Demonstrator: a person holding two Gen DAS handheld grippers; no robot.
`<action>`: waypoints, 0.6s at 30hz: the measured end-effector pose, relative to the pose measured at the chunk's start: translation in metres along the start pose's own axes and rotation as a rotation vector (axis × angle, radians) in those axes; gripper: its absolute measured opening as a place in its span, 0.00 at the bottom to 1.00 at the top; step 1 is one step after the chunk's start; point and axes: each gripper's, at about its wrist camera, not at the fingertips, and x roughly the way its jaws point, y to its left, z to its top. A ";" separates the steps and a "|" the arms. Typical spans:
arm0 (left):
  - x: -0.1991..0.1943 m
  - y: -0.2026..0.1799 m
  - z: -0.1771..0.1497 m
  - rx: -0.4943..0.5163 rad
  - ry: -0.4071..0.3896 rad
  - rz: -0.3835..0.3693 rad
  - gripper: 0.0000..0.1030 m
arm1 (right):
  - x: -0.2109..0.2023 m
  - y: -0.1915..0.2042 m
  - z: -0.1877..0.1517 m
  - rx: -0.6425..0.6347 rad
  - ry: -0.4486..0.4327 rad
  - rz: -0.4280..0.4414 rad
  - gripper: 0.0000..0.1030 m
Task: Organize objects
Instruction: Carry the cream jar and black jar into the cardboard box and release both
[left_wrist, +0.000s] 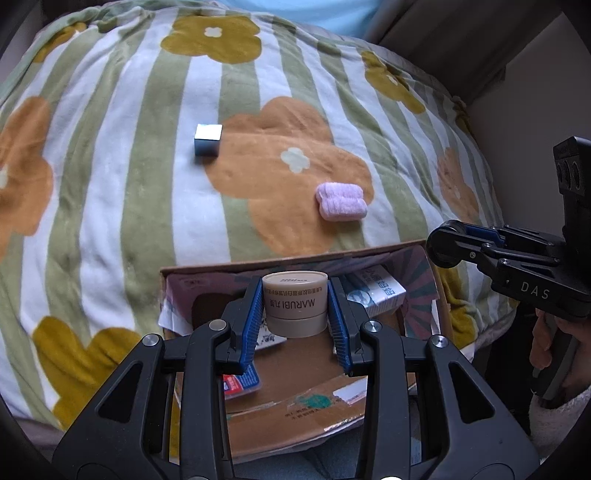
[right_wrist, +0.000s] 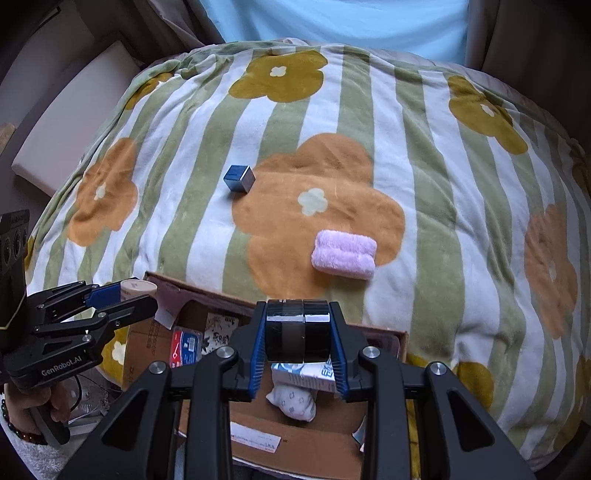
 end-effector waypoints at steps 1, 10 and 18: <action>0.001 -0.002 -0.005 -0.001 0.007 0.000 0.30 | 0.000 -0.001 -0.006 0.001 0.009 0.000 0.27; 0.034 -0.006 -0.046 0.006 0.101 0.027 0.30 | 0.020 -0.010 -0.056 0.027 0.101 -0.009 0.27; 0.066 -0.009 -0.076 0.019 0.178 0.053 0.30 | 0.043 -0.020 -0.082 0.068 0.158 0.003 0.27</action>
